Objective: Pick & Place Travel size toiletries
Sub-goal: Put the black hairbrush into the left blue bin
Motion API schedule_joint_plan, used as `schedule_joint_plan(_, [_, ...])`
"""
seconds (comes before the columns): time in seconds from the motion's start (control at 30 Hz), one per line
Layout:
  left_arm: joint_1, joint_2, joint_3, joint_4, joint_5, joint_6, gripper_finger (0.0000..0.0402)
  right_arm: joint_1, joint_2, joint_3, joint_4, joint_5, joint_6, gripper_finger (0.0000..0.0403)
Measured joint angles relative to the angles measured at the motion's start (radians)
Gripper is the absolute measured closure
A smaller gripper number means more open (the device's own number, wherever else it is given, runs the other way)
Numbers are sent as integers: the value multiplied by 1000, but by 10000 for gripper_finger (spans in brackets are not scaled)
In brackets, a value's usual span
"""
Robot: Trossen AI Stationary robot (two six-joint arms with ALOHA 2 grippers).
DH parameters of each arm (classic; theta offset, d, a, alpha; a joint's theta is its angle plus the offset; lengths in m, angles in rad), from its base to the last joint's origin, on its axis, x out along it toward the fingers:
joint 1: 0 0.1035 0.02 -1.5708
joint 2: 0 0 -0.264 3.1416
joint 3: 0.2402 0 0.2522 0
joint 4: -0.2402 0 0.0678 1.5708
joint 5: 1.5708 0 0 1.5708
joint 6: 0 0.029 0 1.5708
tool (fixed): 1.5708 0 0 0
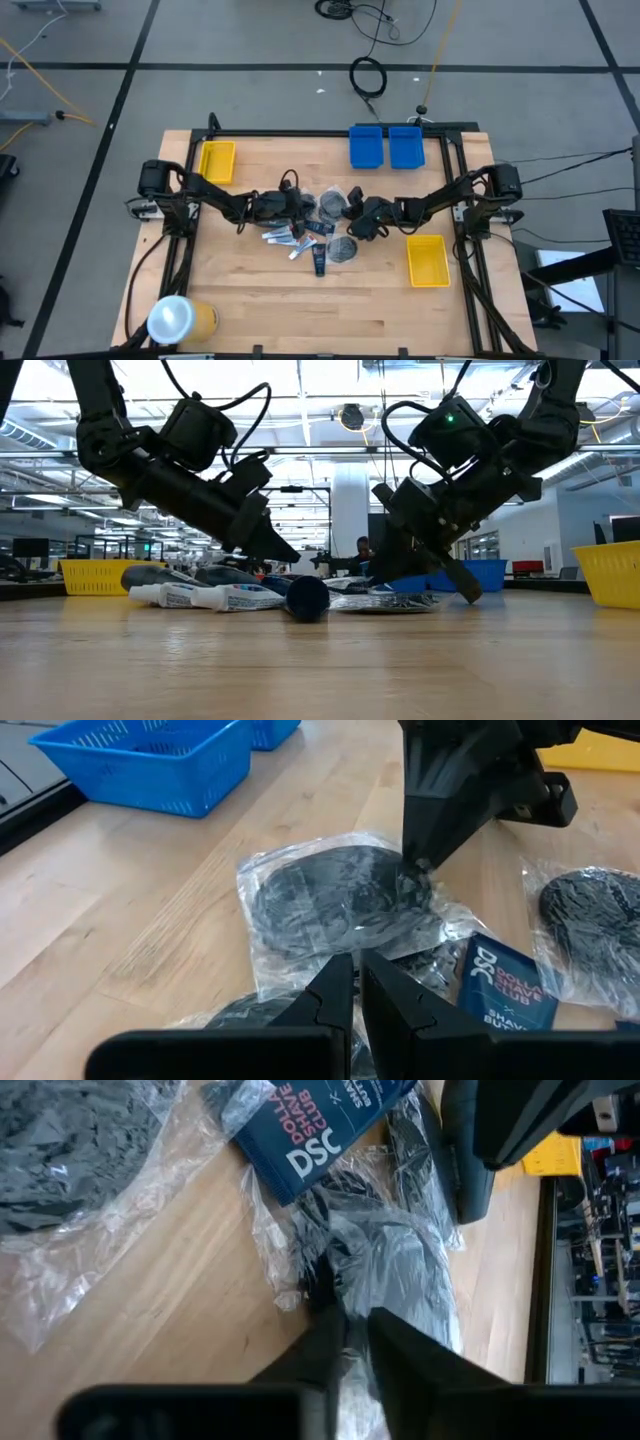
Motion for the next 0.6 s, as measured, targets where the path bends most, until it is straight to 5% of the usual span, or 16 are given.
schedule_joint_plan(0.17, [0, 0, 0, -1, 1, -6, 376, -2, 1, -1, 3, 12, 17, 396])
schedule_joint_plan(0.33, [-12, 0, 0, -6, 1, -12, 376, 8, -3, -3, 32, 162, 57, 401])
schedule_joint_plan(0.6, [-52, -1, 0, -26, -2, 3, 376, -13, -132, -56, 102, 240, 438, 402])
